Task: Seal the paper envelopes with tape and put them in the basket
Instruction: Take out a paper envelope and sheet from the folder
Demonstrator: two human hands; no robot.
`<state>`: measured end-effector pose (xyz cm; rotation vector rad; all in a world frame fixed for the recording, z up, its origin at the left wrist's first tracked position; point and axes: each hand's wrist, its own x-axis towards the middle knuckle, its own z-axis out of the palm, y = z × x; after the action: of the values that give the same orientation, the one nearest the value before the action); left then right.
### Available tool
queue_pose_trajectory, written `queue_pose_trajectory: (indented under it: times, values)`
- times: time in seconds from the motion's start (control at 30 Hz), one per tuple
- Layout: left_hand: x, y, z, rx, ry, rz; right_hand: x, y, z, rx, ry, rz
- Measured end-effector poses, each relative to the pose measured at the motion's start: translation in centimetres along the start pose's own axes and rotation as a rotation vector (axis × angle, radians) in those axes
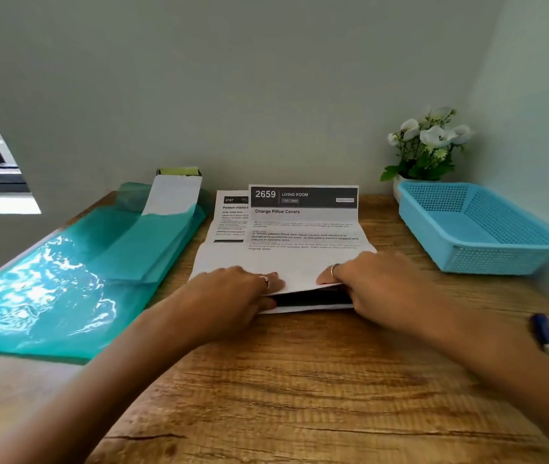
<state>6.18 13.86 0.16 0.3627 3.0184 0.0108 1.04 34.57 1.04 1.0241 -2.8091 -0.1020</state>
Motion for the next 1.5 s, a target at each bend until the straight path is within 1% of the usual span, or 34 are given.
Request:
queue_pose_trajectory:
  times: [0.1,0.17,0.23,0.27,0.33,0.4,0.47,0.57,0.63,0.73,0.83,1.03,1.13,1.2,1.3,1.4,1.5]
  values:
    - [-0.7,0.1,0.9,-0.104,-0.083,0.025,-0.9,0.1,0.5,0.05,-0.075,-0.006]
    - [-1.0,0.2,1.1,-0.184,-0.077,0.039,-1.5,-0.1,0.4,0.085,-0.185,-0.002]
    - [-0.9,0.2,1.2,-0.268,-0.01,0.018,-1.9,-0.4,0.4,0.108,-0.254,0.013]
    - [-0.6,0.2,1.2,-0.279,0.036,-0.005,-1.9,-0.5,0.4,0.143,-0.259,0.023]
    - [0.2,0.3,1.2,-0.215,0.114,-0.052,-1.6,-0.6,0.7,0.259,-0.226,0.027]
    - [0.9,0.2,1.3,-0.147,0.126,-0.05,-0.9,-0.7,1.1,0.367,-0.205,0.026]
    - [1.7,-0.1,1.3,-0.128,0.041,-0.024,-0.4,-0.8,1.6,0.434,-0.245,0.012]
    - [2.4,-0.9,1.3,-0.185,-0.114,-0.017,0.0,0.0,2.8,0.347,-0.359,-0.052]
    - [2.6,-1.4,1.4,-0.229,-0.165,-0.001,-0.2,1.0,3.3,0.287,-0.403,-0.036]
    - [2.5,-1.9,1.7,-0.281,-0.185,0.05,-1.0,2.3,3.7,0.282,-0.425,0.024]
    - [2.3,-2.1,1.7,-0.306,-0.162,0.052,-1.4,3.0,3.8,0.295,-0.418,0.064]
    - [2.4,-1.5,0.3,-0.247,-0.067,0.029,-0.6,3.3,2.6,0.305,-0.353,0.131]
    - [2.8,-1.1,-0.4,-0.184,-0.02,0.062,0.1,3.4,1.2,0.306,-0.323,0.178]
    - [3.1,-1.1,-0.8,-0.136,0.015,0.059,0.7,3.5,0.7,0.345,-0.271,0.21]
    - [3.5,-1.3,-1.2,-0.126,0.077,-0.017,1.0,3.9,0.7,0.476,-0.178,0.273]
    - [3.7,-1.9,-1.4,-0.26,0.16,-0.055,1.0,4.7,0.6,0.721,-0.111,0.307]
    - [3.6,-2.5,-1.7,-0.329,0.19,-0.041,0.5,5.3,0.1,0.999,-0.086,0.384]
